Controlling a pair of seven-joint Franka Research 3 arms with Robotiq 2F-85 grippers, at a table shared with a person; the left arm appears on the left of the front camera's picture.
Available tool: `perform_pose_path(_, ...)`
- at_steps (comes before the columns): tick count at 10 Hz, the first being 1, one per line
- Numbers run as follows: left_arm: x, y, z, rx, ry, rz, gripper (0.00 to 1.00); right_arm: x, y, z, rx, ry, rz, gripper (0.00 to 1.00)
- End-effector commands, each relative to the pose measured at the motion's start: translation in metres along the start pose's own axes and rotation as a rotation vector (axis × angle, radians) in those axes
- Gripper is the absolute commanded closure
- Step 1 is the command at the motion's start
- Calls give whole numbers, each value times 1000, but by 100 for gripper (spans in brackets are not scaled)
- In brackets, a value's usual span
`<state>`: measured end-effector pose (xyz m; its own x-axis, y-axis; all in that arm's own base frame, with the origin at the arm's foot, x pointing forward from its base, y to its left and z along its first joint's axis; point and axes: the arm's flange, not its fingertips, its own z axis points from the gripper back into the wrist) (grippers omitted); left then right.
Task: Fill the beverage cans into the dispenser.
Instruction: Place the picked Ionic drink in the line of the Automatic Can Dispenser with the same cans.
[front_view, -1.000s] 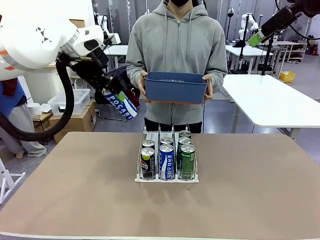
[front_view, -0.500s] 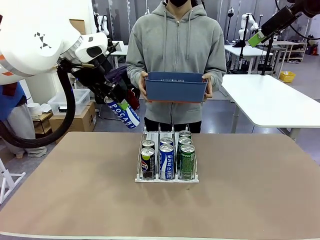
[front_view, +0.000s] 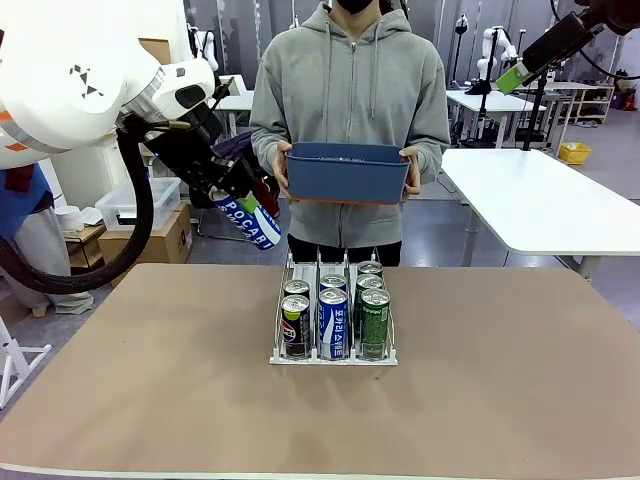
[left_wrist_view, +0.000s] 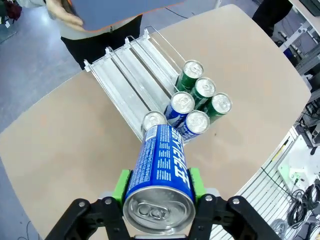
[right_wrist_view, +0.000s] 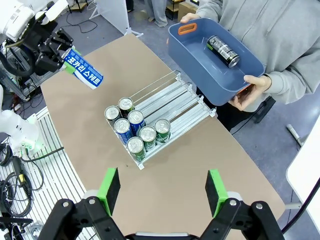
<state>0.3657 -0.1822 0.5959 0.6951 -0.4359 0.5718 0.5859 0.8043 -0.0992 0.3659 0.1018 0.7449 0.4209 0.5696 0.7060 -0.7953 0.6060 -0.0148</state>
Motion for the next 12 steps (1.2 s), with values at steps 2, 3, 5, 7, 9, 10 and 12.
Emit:
perform_pose_path(2,-18,-57,-3,81,-45,63,43,-1,0,1,7,6,-1,9)
perform_pose_path(3,-20,-70,-8,93,-67,60,43,-1,0,1,7,6,-1,9)
perform_pose_path(5,-34,-103,-21,111,-87,31,43,-1,0,1,7,6,-1,9)
perform_pose_path(7,-48,-125,-44,102,-82,-73,43,-1,0,1,7,6,-1,9)
perform_pose_path(9,-54,-132,-74,104,-52,-136,43,-1,0,1,7,6,-1,9)
perform_pose_path(10,-57,-131,-86,126,-48,-173,43,-1,0,1,7,6,-1,9)
perform_pose_path(12,-55,-126,-109,137,-30,-248,43,-1,0,1,7,6,-1,9)
